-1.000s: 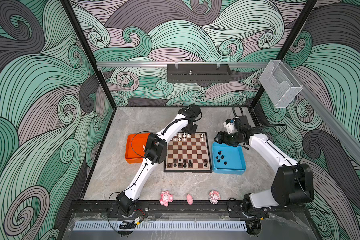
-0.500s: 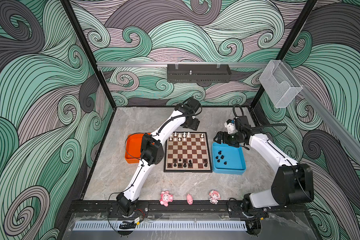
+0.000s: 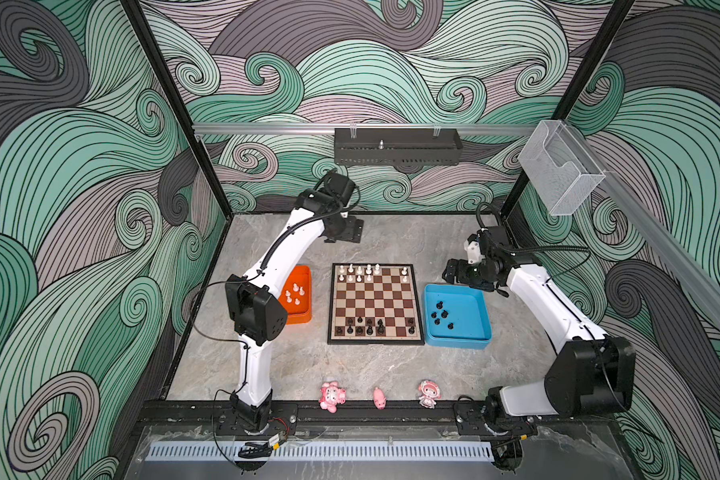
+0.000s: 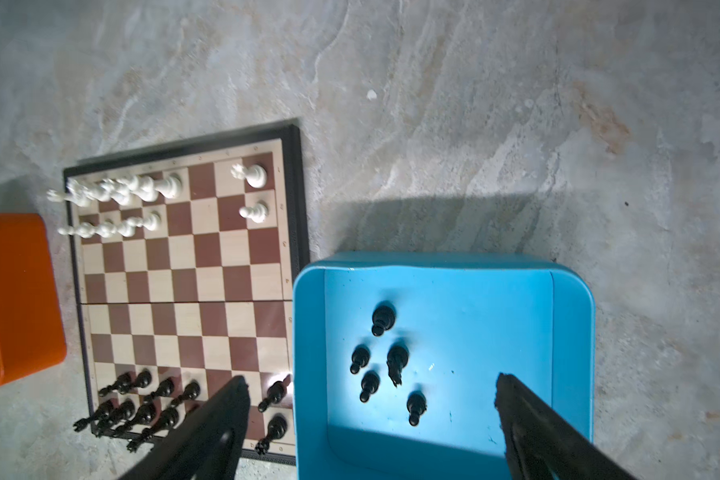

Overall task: Set up the chess pieces on the board
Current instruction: 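Open the left gripper and swing it back toward the orange bin, then lower the right gripper into the blue bin and grasp a black piece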

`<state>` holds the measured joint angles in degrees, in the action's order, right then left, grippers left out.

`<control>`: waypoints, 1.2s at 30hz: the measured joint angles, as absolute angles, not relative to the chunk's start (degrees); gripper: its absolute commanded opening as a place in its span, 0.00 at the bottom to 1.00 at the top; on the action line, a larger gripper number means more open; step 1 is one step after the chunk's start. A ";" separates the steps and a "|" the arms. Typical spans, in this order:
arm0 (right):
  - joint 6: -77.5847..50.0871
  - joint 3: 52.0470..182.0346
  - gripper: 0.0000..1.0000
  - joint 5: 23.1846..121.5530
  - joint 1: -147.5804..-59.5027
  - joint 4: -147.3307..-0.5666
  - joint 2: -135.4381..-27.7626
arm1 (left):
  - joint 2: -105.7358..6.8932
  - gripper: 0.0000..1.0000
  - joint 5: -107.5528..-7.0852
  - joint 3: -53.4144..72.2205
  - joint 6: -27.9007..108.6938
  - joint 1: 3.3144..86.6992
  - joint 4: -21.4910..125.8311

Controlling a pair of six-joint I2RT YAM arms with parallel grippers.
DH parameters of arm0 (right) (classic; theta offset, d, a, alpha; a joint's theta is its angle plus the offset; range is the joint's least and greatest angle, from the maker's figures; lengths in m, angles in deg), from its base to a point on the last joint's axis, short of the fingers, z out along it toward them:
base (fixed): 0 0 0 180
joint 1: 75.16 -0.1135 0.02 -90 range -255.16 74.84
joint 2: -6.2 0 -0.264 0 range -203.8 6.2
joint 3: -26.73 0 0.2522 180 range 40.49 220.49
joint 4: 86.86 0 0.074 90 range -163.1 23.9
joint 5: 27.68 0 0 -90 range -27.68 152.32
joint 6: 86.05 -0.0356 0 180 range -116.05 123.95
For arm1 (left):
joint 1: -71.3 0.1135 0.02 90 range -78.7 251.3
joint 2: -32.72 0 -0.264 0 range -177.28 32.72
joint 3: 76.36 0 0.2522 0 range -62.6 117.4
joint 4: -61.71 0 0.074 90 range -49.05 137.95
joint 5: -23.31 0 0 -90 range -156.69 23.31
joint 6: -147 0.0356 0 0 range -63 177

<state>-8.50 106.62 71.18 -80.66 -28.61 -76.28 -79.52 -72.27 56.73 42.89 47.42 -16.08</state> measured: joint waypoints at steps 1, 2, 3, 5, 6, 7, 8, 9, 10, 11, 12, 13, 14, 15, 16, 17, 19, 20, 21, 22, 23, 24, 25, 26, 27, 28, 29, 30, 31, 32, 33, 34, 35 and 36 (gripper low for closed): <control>-8.47 106.27 0.76 71.00 -80.66 -28.02 -76.91 | -77.49 0.96 -72.10 52.53 42.76 49.34 -14.97; -8.54 105.81 0.75 70.76 -80.70 -27.56 -77.68 | -75.68 0.96 -72.06 48.75 42.59 51.22 -13.85; -8.50 105.17 0.74 70.59 -80.76 -27.32 -78.57 | -73.75 0.96 -72.03 44.73 42.46 53.17 -12.56; -8.47 103.47 0.74 70.13 -81.14 -27.19 -80.23 | -70.50 0.96 -72.03 38.17 42.35 56.20 -10.20; -8.47 102.62 0.73 69.98 -81.31 -27.12 -81.00 | -69.25 0.96 -71.97 35.70 42.35 57.41 -9.37; -8.50 101.83 0.72 69.82 -81.60 -27.28 -81.74 | -68.25 0.96 -71.88 33.80 42.37 58.46 -8.52; -8.50 101.35 0.72 69.82 -81.90 -27.30 -82.31 | -67.66 0.96 -71.66 32.62 42.37 59.35 -7.91; -8.47 100.98 0.71 69.85 -82.34 -27.54 -82.99 | -67.31 0.96 -71.40 31.88 42.37 60.12 -7.27; -8.56 100.89 0.70 69.85 -82.75 -27.73 -83.60 | -67.24 0.96 -71.25 31.57 42.37 60.88 -6.86; -8.54 100.89 0.69 69.85 -83.17 -28.11 -84.04 | -67.24 0.96 -71.14 31.44 42.39 61.52 -6.40; -8.58 100.89 0.68 69.82 -83.67 -28.76 -84.65 | -67.24 0.96 -71.05 31.29 42.37 62.13 -5.89; -8.67 100.89 0.67 69.80 -84.15 -29.44 -85.22 | -67.24 0.96 -70.90 31.20 42.39 62.76 -5.59; -8.69 100.89 0.66 69.78 -84.46 -29.88 -85.72 | -67.24 0.96 -70.79 31.20 42.39 63.18 -5.35; -8.76 100.91 0.66 69.76 -84.76 -30.27 -86.37 | -67.24 0.96 -70.59 31.20 42.39 63.64 -4.98; -8.82 100.91 0.65 69.74 -85.07 -30.60 -86.99 | -67.24 0.96 -70.44 31.18 42.39 64.03 -4.71; -8.89 100.91 0.63 69.67 -85.31 -30.88 -87.53 | -67.24 0.96 -70.29 31.11 42.39 64.31 -4.63; -8.96 100.91 0.59 69.58 -85.62 -31.36 -88.30 | -67.31 0.96 -69.94 31.00 42.39 64.88 -4.63; -9.07 100.91 0.57 69.52 -85.66 -31.69 -88.58 | -67.44 0.96 -69.83 31.00 42.39 65.08 -4.71; -9.13 100.91 0.54 69.39 -85.66 -32.04 -88.82 | -67.66 0.96 -69.63 31.00 42.39 65.23 -4.71; -9.11 101.00 0.52 69.26 -85.66 -32.19 -89.06 | -68.01 0.96 -69.46 31.00 42.39 65.30 -4.74; -9.20 101.15 0.50 69.08 -85.66 -32.37 -89.43 | -68.49 0.96 -69.19 31.03 42.39 65.52 -4.80; -9.37 101.28 0.49 68.86 -85.66 -32.74 -89.85 | -69.01 0.96 -69.00 31.03 42.39 65.60 -4.87; -9.37 101.35 0.47 68.73 -85.66 -32.91 -90.16 | -69.58 0.96 -68.87 31.03 42.39 65.65 -4.93; -9.50 101.48 0.46 68.60 -85.66 -33.15 -90.53 | -70.15 0.96 -68.67 31.03 42.37 65.71 -4.95; -9.57 101.57 0.44 68.51 -85.66 -33.31 -90.90 | -70.74 0.96 -68.47 31.03 42.37 65.73 -4.95; -9.55 101.65 0.43 68.47 -85.66 -33.35 -91.14 | -71.09 0.96 -68.32 31.03 42.39 65.78 -4.98; -9.61 101.76 0.42 68.43 -85.70 -33.48 -91.40 | -71.33 0.96 -68.14 31.03 42.37 65.82 -5.00; -9.63 101.85 0.40 68.40 -85.73 -33.66 -91.62 | -71.37 0.96 -67.99 31.03 42.37 65.91 -5.00; -9.70 101.87 0.39 68.38 -85.75 -33.77 -91.79 | -71.37 0.96 -67.88 31.03 42.37 66.00 -5.00; -9.79 101.98 0.38 68.38 -85.81 -33.92 -91.93 | -71.37 0.96 -67.73 31.03 42.37 66.08 -4.98; -9.81 102.11 0.37 68.40 -85.84 -34.05 -92.08 | -71.37 0.96 -67.66 31.03 42.39 66.15 -4.98; -9.83 102.27 0.35 68.40 -85.86 -34.27 -92.21 | -71.39 0.96 -67.64 31.03 42.37 66.19 -4.98; -9.90 102.49 0.34 68.40 -85.88 -34.42 -92.39 | -71.44 0.96 -67.58 31.03 42.37 66.19 -4.98; -9.92 102.79 0.33 68.40 -85.88 -34.60 -92.60 | -71.44 0.96 -67.55 31.03 42.37 66.21 -4.98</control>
<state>-9.92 102.79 68.40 -85.88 -34.60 -92.60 -71.44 -67.55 31.03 42.37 66.21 -4.98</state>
